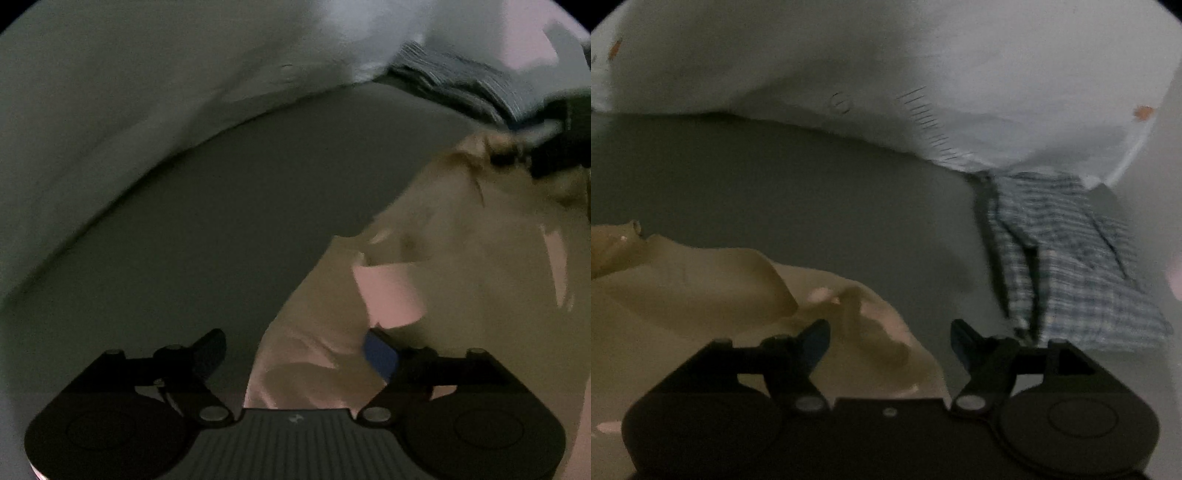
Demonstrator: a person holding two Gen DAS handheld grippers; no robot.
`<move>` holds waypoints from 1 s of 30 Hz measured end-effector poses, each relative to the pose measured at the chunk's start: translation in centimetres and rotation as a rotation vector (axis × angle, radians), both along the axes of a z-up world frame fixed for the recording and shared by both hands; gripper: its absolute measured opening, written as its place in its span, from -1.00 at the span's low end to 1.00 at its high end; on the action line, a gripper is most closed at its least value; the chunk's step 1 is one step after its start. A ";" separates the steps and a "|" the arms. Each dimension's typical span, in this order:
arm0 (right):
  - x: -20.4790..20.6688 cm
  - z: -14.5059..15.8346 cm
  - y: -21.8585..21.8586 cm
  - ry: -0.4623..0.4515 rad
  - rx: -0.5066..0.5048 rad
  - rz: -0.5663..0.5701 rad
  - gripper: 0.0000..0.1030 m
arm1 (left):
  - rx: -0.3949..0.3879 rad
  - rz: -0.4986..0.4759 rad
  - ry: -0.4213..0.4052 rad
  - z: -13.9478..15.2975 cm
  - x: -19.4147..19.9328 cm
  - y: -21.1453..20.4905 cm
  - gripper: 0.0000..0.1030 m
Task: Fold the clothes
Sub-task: 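Lay the shirt flat on the table and open both grippers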
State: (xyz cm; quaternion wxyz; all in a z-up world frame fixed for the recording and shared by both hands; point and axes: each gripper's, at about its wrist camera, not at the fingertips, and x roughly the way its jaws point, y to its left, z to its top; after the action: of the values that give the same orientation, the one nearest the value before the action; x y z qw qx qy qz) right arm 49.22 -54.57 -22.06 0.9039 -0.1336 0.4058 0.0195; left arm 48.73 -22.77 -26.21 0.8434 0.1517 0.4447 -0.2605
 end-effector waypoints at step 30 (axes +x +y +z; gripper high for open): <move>14.4 2.5 16.6 -0.260 0.175 0.059 0.15 | 0.253 0.729 -0.228 0.9 14.5 14.5 -0.26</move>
State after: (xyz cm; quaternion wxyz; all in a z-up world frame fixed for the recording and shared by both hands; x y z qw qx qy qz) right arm 63.62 -37.96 -19.61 0.9560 -0.0678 0.2781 0.0640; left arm 63.23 -8.28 -25.36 0.8992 0.1144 0.4014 0.1311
